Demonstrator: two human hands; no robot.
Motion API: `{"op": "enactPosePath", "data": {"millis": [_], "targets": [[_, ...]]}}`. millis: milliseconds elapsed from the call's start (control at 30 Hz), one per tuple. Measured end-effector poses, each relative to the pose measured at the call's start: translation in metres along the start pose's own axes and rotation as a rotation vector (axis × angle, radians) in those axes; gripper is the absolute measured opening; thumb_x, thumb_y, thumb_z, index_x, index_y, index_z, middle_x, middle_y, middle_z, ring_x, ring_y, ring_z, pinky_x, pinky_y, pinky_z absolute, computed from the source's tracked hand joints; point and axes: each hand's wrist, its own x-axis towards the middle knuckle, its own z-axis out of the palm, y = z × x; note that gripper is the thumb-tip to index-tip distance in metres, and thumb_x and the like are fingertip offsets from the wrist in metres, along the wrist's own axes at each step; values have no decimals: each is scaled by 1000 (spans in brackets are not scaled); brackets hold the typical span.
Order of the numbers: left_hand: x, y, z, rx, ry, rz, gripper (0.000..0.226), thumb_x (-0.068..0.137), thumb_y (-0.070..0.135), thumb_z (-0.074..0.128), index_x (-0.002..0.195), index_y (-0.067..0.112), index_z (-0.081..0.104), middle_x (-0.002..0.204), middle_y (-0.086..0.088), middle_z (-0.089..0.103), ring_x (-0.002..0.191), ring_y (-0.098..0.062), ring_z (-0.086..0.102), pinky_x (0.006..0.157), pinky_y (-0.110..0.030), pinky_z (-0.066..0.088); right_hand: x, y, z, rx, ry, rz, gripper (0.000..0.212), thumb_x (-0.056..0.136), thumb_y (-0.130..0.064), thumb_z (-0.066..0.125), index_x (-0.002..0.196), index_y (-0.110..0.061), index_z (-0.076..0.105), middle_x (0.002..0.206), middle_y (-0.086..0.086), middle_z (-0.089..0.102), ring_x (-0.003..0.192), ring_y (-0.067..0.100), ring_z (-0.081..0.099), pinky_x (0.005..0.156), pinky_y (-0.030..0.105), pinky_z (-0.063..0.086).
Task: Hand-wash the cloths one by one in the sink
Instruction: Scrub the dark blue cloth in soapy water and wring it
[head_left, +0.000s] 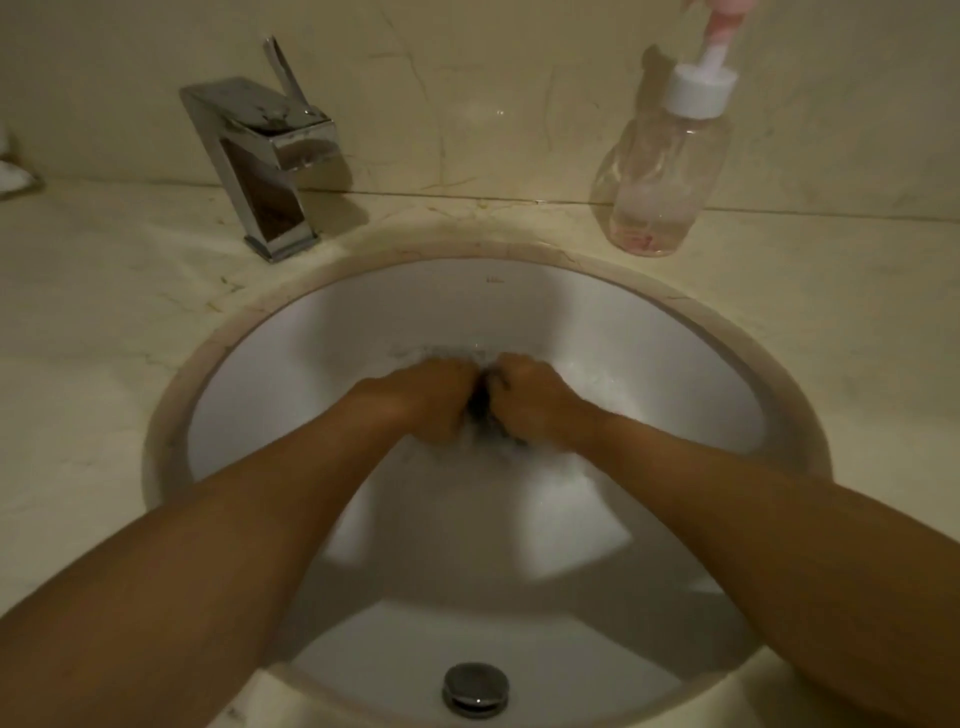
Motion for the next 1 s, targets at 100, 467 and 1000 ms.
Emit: {"op": "enactPosePath", "data": {"millis": [100, 467, 1000], "targets": [[-2, 13, -9, -433, 119, 17, 26, 101, 13, 45, 120, 2, 58, 118, -19, 62, 108, -36, 60, 89, -42, 48, 12, 3, -15, 355, 242, 132, 21, 102, -18, 52, 106, -4, 67, 96, 14, 65, 86, 32, 63, 69, 34, 53], [-27, 35, -38, -1244, 588, -56, 30, 105, 20, 40, 83, 11, 58, 68, 2, 66, 60, -14, 62, 48, -25, 45, -25, -64, -9, 946, 352, 225, 24, 107, -26, 43, 106, -12, 62, 80, 19, 67, 54, 29, 63, 41, 33, 52], [-33, 67, -33, -1255, 516, -28, 34, 110, 30, 33, 137, 31, 53, 122, -5, 64, 108, -27, 65, 96, -43, 55, -5, -37, -43, 945, 287, 305, 34, 106, -28, 46, 102, -6, 72, 103, 19, 74, 93, 36, 73, 87, 53, 61]]}}
